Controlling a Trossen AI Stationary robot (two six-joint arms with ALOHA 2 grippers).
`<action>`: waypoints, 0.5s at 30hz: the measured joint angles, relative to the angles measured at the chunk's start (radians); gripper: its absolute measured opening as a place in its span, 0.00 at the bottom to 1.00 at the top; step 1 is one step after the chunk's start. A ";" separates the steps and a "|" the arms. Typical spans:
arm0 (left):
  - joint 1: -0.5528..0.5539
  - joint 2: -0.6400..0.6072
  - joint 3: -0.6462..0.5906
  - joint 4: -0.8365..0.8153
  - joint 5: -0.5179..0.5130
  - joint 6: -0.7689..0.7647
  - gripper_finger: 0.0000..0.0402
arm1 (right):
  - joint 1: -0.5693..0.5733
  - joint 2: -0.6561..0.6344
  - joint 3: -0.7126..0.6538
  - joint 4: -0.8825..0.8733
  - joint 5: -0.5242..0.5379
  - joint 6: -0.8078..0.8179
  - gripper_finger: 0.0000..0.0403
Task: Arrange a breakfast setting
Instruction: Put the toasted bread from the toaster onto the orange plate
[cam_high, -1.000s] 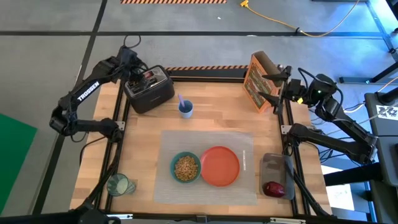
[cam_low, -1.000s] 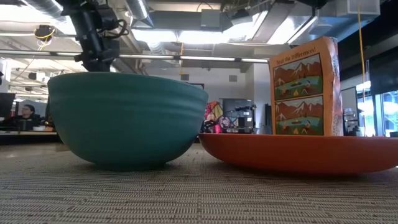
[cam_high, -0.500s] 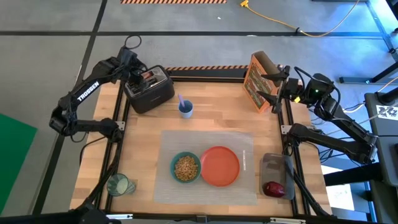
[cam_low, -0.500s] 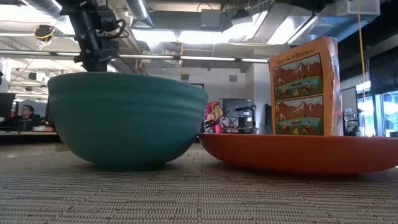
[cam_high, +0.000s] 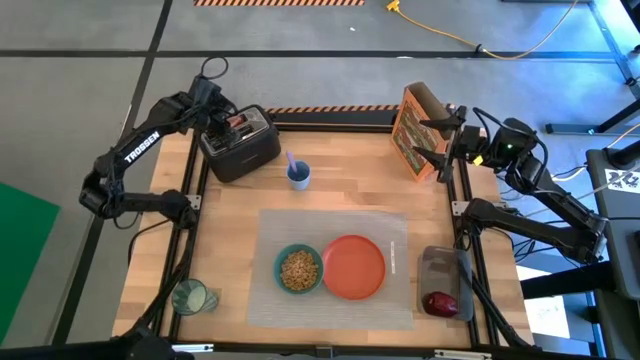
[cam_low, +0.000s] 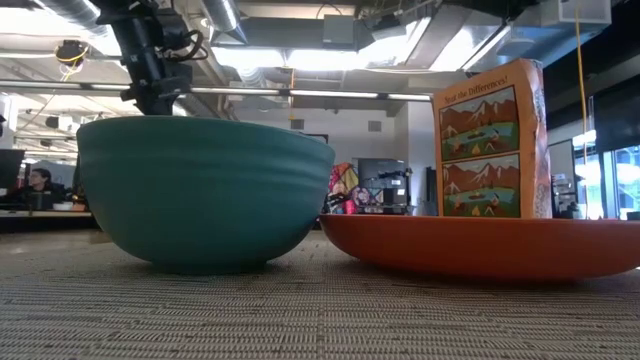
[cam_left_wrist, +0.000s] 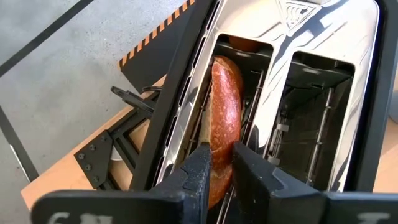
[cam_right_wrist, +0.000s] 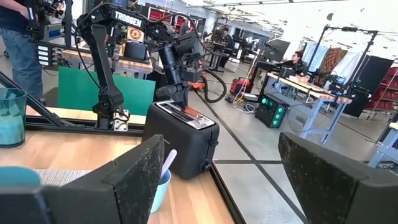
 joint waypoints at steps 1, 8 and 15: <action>0.000 -0.001 0.000 0.000 0.000 0.000 0.13 | 0.000 0.000 0.000 0.000 0.000 0.000 0.76; 0.000 -0.035 0.025 -0.004 -0.005 0.016 0.13 | 0.000 0.000 0.000 0.007 0.000 0.000 0.76; -0.004 -0.092 0.113 -0.005 0.024 0.045 0.13 | -0.001 -0.015 0.000 0.018 0.000 0.000 0.76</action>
